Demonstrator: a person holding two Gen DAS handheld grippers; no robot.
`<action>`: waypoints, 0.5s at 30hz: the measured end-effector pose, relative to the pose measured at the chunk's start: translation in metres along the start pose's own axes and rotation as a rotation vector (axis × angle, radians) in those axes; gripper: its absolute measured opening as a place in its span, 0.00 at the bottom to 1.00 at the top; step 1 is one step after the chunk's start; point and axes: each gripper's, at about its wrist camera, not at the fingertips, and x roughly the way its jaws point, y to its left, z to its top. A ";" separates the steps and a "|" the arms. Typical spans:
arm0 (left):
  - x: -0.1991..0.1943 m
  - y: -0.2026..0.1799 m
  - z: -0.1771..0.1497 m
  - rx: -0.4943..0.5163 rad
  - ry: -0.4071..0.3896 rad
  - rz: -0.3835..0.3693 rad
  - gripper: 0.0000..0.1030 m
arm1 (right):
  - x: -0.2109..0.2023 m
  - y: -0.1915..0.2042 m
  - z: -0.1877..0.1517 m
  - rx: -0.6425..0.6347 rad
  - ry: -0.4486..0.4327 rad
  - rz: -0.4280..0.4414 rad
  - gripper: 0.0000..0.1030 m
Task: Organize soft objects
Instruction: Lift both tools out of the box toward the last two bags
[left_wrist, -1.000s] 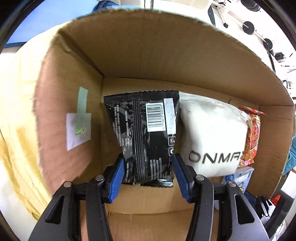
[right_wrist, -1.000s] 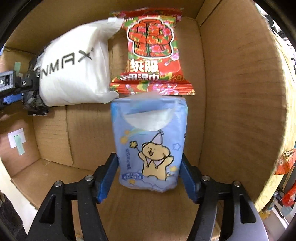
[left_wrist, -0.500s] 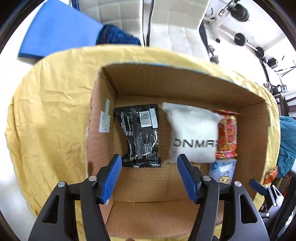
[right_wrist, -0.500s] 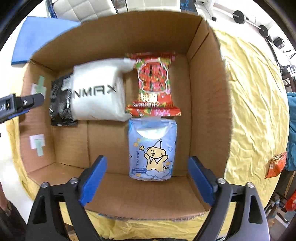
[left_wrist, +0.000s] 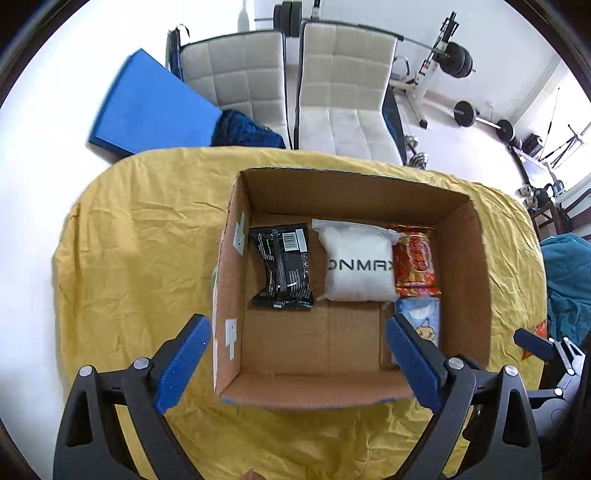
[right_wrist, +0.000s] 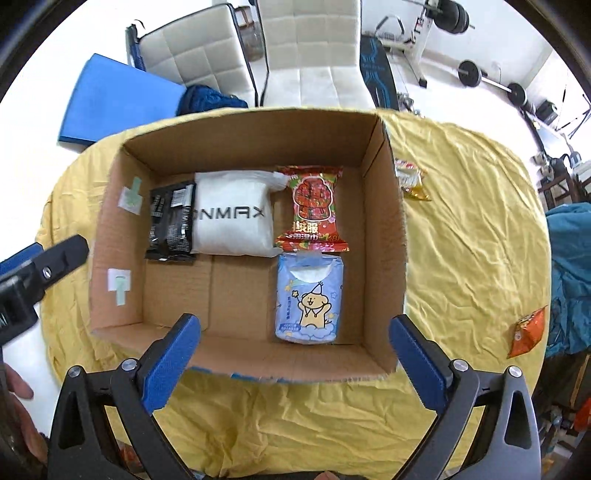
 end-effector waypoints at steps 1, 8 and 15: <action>-0.002 -0.002 -0.004 -0.002 -0.006 0.001 0.94 | -0.005 0.002 -0.003 -0.005 -0.010 -0.001 1.00; -0.035 0.001 -0.023 -0.025 -0.046 -0.023 0.94 | -0.046 0.013 -0.028 -0.033 -0.066 0.016 1.00; -0.061 -0.002 -0.040 -0.026 -0.071 -0.027 0.94 | -0.078 0.013 -0.045 -0.028 -0.113 0.046 1.00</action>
